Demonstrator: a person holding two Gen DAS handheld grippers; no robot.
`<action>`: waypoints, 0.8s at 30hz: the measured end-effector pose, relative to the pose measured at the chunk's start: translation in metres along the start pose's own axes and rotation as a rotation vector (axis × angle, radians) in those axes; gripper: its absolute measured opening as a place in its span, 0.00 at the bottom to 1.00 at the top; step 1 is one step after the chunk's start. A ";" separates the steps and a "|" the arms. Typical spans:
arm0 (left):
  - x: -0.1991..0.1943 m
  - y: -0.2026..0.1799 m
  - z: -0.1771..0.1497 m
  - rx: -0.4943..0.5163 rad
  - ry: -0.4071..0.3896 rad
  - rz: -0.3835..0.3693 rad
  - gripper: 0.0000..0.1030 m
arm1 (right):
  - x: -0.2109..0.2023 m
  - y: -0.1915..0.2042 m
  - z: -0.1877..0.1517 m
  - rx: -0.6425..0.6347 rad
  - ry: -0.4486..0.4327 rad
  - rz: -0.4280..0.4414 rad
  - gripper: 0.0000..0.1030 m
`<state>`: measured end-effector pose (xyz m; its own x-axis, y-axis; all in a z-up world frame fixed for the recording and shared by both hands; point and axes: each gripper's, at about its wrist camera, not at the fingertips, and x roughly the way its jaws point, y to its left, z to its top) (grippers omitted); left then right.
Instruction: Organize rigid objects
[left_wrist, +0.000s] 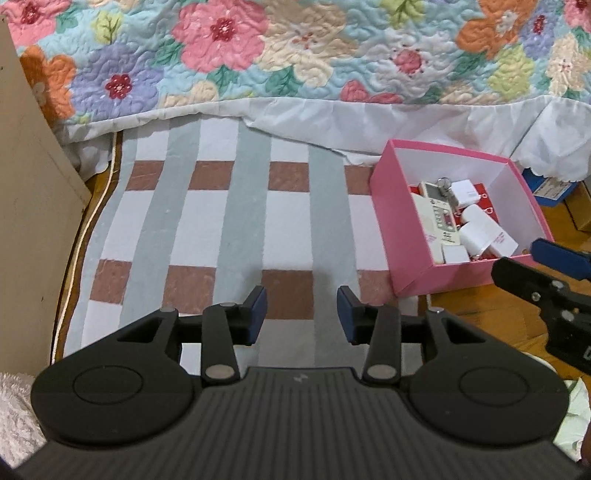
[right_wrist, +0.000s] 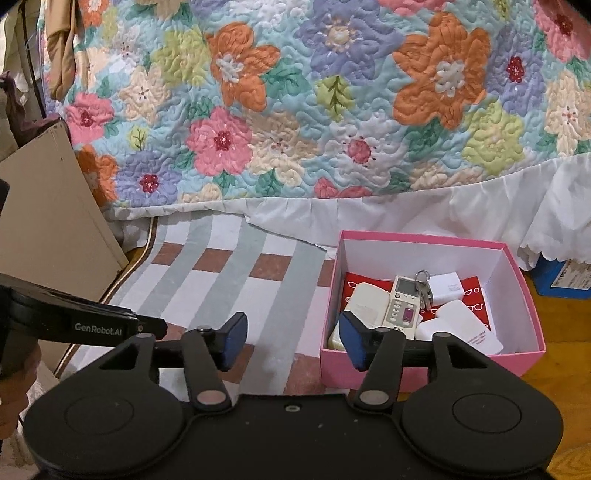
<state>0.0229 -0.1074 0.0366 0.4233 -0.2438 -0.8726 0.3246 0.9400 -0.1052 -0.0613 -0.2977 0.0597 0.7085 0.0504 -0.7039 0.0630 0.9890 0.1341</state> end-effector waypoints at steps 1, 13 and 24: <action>0.000 0.002 0.000 -0.006 0.001 0.010 0.43 | 0.000 0.000 0.000 0.001 -0.001 -0.004 0.71; -0.004 0.019 -0.004 -0.015 -0.040 0.082 0.98 | 0.010 0.007 0.002 -0.002 0.071 -0.143 0.98; 0.000 0.029 -0.007 -0.061 0.048 0.124 0.99 | 0.009 0.004 0.005 0.054 0.103 -0.154 0.98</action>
<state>0.0265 -0.0783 0.0298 0.4152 -0.1144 -0.9025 0.2193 0.9754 -0.0227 -0.0509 -0.2941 0.0573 0.6120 -0.0838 -0.7864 0.2044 0.9773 0.0550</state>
